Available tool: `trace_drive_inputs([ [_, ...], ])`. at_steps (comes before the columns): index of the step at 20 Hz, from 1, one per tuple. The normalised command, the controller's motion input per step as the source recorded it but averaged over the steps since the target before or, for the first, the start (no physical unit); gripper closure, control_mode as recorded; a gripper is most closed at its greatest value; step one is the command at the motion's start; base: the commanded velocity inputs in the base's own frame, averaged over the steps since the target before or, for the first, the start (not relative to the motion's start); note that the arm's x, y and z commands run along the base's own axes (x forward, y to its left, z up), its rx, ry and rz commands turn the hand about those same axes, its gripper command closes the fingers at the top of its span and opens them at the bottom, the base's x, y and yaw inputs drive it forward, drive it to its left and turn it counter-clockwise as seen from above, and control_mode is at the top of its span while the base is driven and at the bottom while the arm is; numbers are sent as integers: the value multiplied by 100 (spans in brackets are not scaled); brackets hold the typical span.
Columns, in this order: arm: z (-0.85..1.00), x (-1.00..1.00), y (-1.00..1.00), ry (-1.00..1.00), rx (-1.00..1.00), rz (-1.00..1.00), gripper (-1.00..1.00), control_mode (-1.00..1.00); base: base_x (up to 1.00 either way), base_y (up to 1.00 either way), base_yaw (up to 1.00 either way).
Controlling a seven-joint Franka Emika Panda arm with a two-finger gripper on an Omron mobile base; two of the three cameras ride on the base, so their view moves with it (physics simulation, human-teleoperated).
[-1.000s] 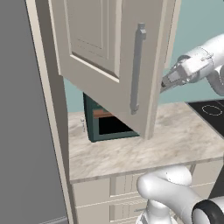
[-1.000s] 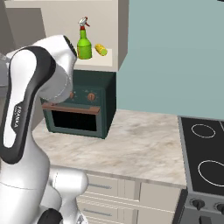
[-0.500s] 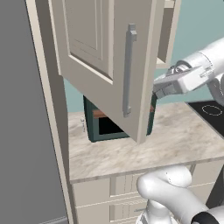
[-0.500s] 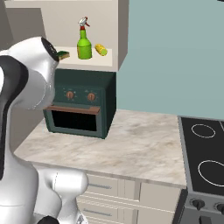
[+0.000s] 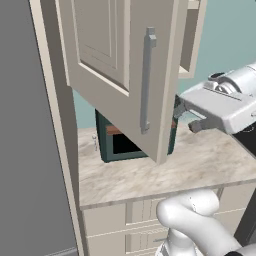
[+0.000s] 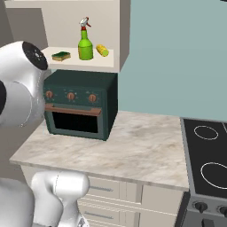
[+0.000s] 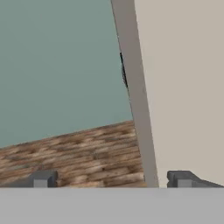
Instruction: Pick the sponge and spray from the cabinet and place them on the counter.
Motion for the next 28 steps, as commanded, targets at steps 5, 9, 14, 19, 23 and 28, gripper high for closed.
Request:
trace_drive_inputs([
  [5, 0, -68, -30, -28, 0, 0, -100, -100, 0, 0, 0],
  [9, 0, -64, -51, -28, 0, 0, -100, -100, 0, 0, 0],
  [14, 0, -48, -53, -26, 0, 0, -100, -100, 0, 0, 0],
  [19, -1, -15, -41, -20, 0, 0, -100, -100, 0, 0, 0],
  [23, -12, 13, -10, -4, 2, 2, -100, -100, 0, 0, 0],
  [28, -15, 4, -18, -19, 0, 0, -100, -100, 0, 0, 0],
])
